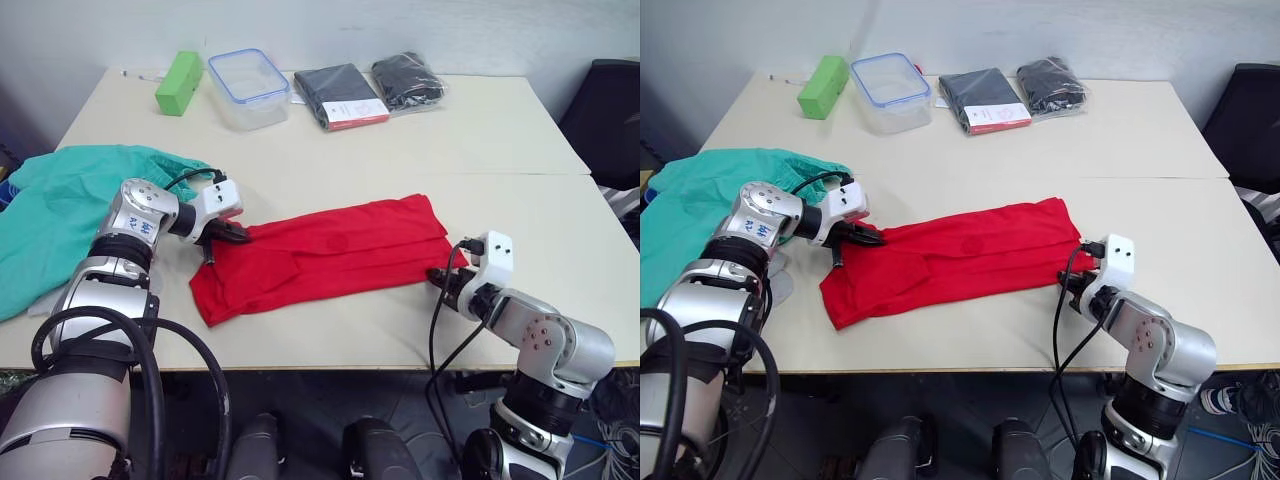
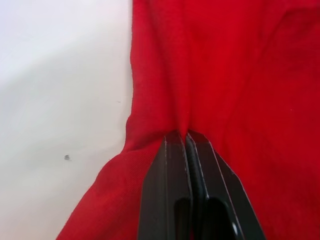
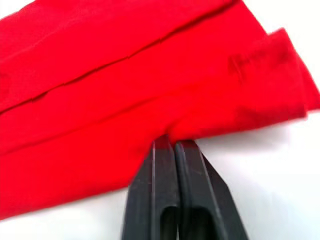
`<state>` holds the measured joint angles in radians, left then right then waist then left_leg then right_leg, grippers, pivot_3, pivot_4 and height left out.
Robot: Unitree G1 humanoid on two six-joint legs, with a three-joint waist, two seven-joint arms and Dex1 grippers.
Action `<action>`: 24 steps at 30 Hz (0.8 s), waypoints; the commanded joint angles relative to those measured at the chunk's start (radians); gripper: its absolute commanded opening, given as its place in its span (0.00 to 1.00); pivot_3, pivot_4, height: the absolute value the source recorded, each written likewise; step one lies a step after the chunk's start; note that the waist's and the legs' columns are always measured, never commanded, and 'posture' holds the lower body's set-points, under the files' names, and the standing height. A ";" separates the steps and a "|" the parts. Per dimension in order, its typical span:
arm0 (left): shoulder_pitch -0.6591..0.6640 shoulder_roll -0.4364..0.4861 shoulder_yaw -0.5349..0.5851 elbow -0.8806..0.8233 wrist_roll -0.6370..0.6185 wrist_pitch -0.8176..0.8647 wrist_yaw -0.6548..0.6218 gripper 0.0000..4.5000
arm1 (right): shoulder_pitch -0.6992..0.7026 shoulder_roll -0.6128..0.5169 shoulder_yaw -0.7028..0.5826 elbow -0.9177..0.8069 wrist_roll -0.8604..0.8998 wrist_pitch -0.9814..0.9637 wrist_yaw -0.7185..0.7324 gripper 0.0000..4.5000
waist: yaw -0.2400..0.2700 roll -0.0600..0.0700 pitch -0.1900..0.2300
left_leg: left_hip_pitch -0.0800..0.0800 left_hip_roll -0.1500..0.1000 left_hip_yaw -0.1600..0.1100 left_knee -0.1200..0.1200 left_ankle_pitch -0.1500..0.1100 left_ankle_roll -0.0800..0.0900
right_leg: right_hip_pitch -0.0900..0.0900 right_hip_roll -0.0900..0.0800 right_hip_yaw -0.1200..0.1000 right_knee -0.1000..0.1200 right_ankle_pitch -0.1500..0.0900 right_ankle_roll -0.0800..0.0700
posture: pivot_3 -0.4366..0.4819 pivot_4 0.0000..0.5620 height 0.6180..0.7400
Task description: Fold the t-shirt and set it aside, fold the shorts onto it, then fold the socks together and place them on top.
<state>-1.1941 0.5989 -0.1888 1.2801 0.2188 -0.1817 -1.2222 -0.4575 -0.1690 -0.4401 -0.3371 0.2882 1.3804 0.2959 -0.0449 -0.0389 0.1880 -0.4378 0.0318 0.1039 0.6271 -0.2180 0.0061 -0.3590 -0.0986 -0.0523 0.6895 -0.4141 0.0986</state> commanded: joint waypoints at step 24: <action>0.680 0.090 0.124 -1.229 -0.274 0.807 0.037 0.00 | -0.462 -0.136 0.231 0.737 -0.023 -0.399 0.023 0.00 | -0.013 0.006 0.002 | 0.001 0.001 -0.008 0.001 0.001 -0.002 | 0.005 -0.002 0.004 0.000 0.000 0.000 | 0.48 0.27 1.00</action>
<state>-0.5391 0.6772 -0.0674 0.0853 -0.0450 0.5745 -1.2120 -0.8899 -0.3047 -0.2337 0.4261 0.2602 0.9909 0.3074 -0.0574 -0.0331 0.1898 -0.4373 0.0331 0.0960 0.6273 -0.2168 0.0037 -0.3546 -0.1002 -0.0485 0.6899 -0.4141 0.0985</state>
